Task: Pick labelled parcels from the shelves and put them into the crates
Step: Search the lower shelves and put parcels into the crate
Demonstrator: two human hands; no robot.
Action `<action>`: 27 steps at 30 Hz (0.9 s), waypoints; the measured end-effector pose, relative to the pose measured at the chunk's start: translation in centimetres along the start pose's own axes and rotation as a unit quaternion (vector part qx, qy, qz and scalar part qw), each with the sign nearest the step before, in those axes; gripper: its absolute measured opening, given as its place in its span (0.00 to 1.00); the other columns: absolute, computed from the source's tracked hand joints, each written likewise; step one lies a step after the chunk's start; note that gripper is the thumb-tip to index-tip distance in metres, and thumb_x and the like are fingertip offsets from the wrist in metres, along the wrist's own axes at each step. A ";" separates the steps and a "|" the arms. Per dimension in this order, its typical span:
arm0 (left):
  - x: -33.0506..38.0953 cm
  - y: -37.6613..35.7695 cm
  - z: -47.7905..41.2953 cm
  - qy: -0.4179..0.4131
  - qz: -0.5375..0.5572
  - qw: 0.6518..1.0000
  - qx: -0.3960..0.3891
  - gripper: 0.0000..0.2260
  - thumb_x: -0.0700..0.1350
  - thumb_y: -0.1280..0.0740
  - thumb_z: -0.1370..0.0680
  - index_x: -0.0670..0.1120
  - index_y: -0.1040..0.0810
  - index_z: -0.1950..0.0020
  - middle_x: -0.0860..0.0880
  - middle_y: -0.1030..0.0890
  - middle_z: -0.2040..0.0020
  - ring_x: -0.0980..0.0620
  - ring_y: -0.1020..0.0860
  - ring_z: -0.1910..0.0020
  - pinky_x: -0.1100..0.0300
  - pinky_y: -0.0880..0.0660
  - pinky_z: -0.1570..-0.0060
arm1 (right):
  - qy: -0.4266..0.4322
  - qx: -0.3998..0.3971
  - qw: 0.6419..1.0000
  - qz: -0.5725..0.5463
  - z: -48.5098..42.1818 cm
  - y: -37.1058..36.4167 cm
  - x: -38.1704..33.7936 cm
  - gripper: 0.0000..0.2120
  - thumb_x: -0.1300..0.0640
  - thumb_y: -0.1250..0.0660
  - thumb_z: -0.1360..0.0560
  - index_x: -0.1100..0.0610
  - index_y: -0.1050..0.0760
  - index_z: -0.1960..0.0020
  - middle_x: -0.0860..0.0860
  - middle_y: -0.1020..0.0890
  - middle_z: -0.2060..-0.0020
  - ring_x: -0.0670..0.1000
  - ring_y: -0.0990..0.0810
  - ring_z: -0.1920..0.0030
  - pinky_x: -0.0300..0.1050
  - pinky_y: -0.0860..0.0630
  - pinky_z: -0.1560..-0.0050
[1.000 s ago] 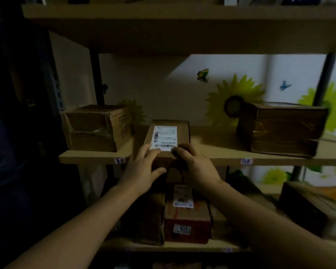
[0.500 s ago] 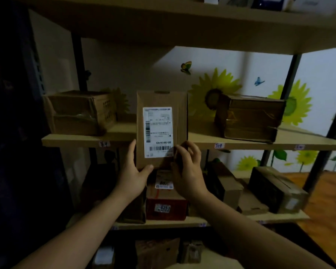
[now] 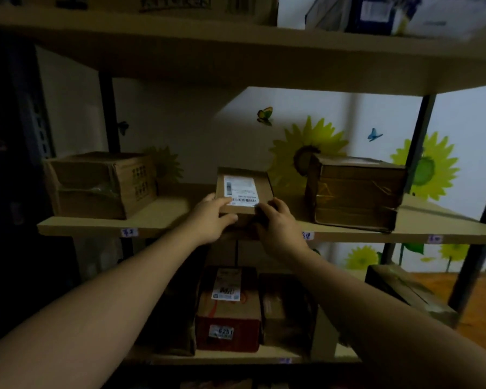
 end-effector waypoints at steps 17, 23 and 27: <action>-4.2 8.5 -1.0 0.012 -0.241 0.970 0.026 0.27 0.59 0.46 0.20 0.56 0.50 0.23 0.51 0.54 0.21 0.50 0.58 0.23 0.47 0.54 0.26 | 0.091 -0.023 0.994 0.064 -5.0 -0.6 -5.1 0.34 0.35 0.40 0.24 0.50 0.41 0.24 0.54 0.42 0.23 0.57 0.49 0.23 0.57 0.48 0.24; -12.1 17.4 0.1 0.080 -0.309 0.945 0.078 0.34 0.61 0.41 0.23 0.54 0.53 0.22 0.47 0.56 0.21 0.47 0.57 0.23 0.48 0.55 0.25 | 0.144 -0.094 0.985 -0.011 -5.8 -4.0 -14.8 0.34 0.37 0.37 0.24 0.49 0.43 0.23 0.52 0.42 0.24 0.56 0.44 0.24 0.56 0.40 0.26; -16.0 19.9 -0.4 0.095 -0.325 0.939 0.055 0.37 0.61 0.39 0.24 0.54 0.57 0.23 0.47 0.58 0.22 0.46 0.59 0.23 0.46 0.55 0.25 | 0.112 -0.102 0.987 -0.049 -7.1 -6.9 -22.3 0.38 0.41 0.35 0.24 0.47 0.51 0.21 0.51 0.47 0.22 0.56 0.46 0.23 0.57 0.43 0.25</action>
Point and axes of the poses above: each hand's wrist, its own z-axis away from the middle knuckle, its own y-axis out of the back of the hand, x = y × z, the point moved 2 cm from there along -z, towards the middle knuckle
